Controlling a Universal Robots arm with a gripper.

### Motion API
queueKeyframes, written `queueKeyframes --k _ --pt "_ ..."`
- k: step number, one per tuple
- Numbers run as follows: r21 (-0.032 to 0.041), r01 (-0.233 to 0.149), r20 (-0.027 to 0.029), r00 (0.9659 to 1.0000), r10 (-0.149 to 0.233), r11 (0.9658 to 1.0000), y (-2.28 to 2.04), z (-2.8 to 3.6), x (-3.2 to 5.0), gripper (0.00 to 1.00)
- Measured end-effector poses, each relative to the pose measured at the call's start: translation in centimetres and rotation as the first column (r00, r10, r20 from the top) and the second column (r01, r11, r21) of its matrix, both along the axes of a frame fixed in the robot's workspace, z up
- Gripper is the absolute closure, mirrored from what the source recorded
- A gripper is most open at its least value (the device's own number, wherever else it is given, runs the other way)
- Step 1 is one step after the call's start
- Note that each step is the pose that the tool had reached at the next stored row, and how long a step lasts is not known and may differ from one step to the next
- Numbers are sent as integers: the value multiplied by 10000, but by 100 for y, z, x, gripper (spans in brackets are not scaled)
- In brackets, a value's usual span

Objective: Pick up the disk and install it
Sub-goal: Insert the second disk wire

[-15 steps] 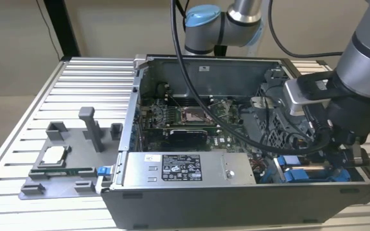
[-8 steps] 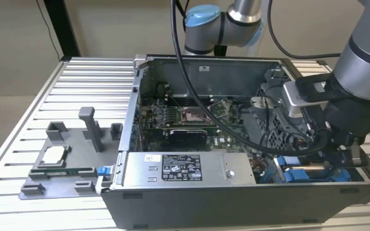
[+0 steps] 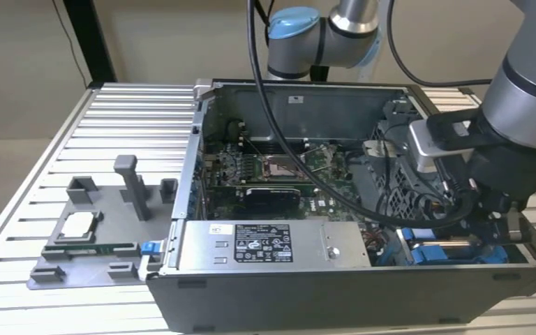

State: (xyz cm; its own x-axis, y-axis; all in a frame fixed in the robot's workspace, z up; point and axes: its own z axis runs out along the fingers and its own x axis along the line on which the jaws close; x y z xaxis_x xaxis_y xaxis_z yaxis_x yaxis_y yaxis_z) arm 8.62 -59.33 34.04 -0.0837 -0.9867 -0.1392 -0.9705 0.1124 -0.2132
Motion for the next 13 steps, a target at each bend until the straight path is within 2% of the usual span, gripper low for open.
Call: queueKeyframes --k 13 --pt "1 0 0 10000 0 10000 2 -18 24 100"
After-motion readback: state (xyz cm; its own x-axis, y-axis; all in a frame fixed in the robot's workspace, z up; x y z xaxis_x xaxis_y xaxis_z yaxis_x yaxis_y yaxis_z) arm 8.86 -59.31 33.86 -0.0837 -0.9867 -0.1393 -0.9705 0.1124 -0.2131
